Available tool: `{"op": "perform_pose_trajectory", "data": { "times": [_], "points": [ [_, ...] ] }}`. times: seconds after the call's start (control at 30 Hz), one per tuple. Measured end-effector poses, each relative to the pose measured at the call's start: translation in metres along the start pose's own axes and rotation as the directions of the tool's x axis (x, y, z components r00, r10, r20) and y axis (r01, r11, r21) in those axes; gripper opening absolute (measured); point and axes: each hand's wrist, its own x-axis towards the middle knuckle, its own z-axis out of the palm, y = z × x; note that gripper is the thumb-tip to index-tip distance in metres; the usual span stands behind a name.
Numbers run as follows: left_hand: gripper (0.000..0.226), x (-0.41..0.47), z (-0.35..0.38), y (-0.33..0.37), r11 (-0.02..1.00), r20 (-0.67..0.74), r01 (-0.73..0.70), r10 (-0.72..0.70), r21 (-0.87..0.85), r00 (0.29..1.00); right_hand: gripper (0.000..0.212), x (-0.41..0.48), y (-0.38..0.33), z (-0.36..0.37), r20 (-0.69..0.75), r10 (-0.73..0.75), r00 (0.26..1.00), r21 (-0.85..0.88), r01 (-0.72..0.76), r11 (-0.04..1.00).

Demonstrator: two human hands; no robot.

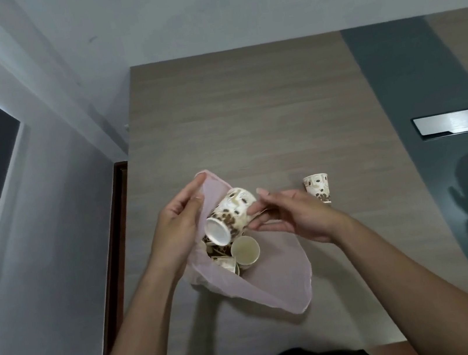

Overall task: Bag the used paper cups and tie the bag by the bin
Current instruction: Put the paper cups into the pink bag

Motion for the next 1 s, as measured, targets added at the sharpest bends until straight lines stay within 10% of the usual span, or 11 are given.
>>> {"op": "perform_pose_trajectory", "data": {
  "times": [0.77,1.0],
  "points": [
    [0.039,0.012,0.032,0.012,0.994,0.032,-0.105,0.106,-0.032,0.994,0.019,0.038,0.075,-0.019,-0.344,-0.066,0.937,-0.451,-0.104,0.886],
    [0.038,0.027,0.058,0.011,0.992,0.065,-0.126,0.127,-0.018,0.990,0.030,0.019,-0.004,-0.080,-0.322,-0.058,0.945,-0.206,-0.010,0.978]
  ]
}}
